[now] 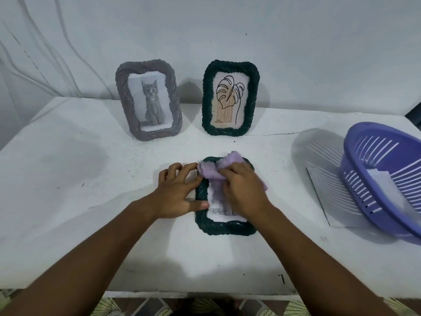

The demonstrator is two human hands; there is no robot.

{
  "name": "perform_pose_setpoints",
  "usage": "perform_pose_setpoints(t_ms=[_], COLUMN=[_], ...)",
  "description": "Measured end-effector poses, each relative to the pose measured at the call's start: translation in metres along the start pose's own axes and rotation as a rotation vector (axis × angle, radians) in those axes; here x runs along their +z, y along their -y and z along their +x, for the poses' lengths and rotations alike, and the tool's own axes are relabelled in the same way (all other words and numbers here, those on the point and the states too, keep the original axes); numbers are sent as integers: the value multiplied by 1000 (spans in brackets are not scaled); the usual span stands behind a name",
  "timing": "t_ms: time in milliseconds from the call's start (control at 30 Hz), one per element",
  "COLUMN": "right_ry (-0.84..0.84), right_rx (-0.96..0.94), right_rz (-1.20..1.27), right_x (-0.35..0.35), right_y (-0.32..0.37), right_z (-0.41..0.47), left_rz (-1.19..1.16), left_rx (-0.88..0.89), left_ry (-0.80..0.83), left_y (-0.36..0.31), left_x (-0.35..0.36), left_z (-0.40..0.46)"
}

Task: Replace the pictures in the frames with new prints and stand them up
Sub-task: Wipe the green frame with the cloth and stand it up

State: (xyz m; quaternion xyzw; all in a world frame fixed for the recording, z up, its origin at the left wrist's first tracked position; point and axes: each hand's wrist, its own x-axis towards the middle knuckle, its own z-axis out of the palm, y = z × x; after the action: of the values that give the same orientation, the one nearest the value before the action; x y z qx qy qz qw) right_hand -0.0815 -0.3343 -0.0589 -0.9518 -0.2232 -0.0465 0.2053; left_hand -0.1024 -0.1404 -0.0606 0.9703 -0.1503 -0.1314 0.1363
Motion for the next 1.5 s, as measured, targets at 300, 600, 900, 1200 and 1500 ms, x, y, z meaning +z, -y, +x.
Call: perform_pose_setpoints(t_ms=[300, 600, 900, 1200, 1500], right_ry=[8, 62, -64, -40, 45], right_rx=[-95, 58, 569, 584, 402], right_rz=[-88, 376, 1917, 1805, 1306], right_x=[-28, -25, -84, -98, -82], right_y=[-23, 18, -6, -6, -6], right_z=[-18, -25, -20, -29, -27], left_rz=[29, -99, -826, -1445, -1317], left_rx=[3, -16, -107, -84, -124], left_ry=[-33, -92, -232, -176, -278], left_y=[2, 4, -52, -87, -55], left_x=[4, 0, -45, -59, -60], left_z=[-3, -4, -3, 9, -8])
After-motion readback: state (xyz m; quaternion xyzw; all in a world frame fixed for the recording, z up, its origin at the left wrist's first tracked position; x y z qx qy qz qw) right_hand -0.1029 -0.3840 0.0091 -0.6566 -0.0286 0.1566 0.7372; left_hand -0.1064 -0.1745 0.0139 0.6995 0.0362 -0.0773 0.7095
